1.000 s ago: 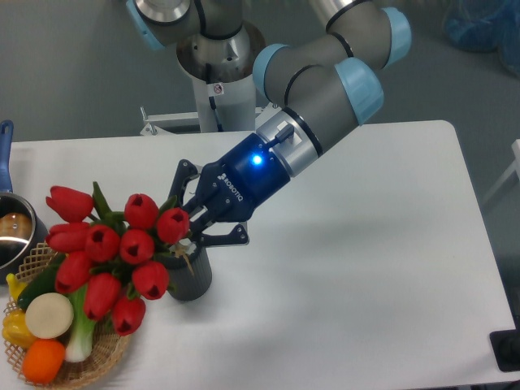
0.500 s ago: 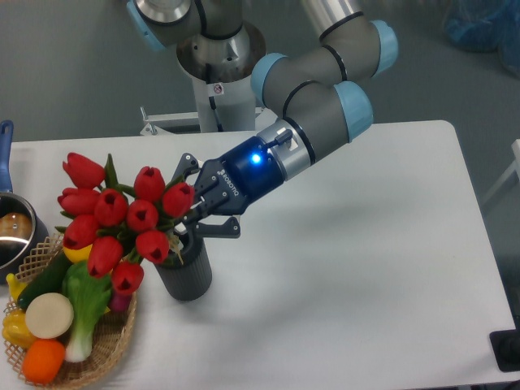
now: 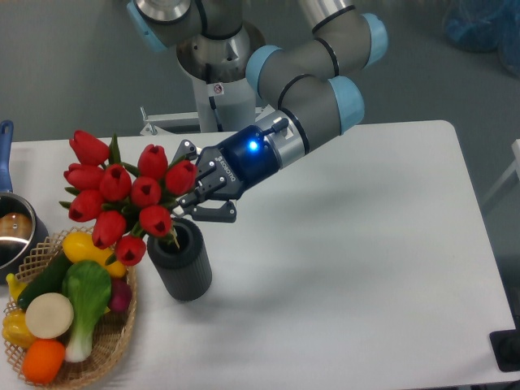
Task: Insert the flowers into the vase
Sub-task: 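Lower the tulip stems into the vase opening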
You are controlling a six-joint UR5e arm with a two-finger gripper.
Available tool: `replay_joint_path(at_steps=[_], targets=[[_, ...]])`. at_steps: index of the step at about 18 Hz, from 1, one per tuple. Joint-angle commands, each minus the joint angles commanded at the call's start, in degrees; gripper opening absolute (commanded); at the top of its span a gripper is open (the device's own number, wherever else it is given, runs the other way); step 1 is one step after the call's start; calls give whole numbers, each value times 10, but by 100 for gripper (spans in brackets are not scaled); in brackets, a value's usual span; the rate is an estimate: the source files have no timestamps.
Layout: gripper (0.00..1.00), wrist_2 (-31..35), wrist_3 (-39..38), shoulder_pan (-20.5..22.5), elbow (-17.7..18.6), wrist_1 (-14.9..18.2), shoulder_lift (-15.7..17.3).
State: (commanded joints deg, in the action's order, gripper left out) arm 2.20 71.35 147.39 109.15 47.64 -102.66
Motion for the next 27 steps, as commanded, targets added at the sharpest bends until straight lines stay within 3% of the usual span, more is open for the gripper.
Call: replay_joint_path(at_steps=[12, 22, 27], targets=[[15, -25, 24, 3, 12, 0, -8], [15, -28, 81, 4, 21, 0, -43], [15, -28, 100, 4, 47, 0, -45]])
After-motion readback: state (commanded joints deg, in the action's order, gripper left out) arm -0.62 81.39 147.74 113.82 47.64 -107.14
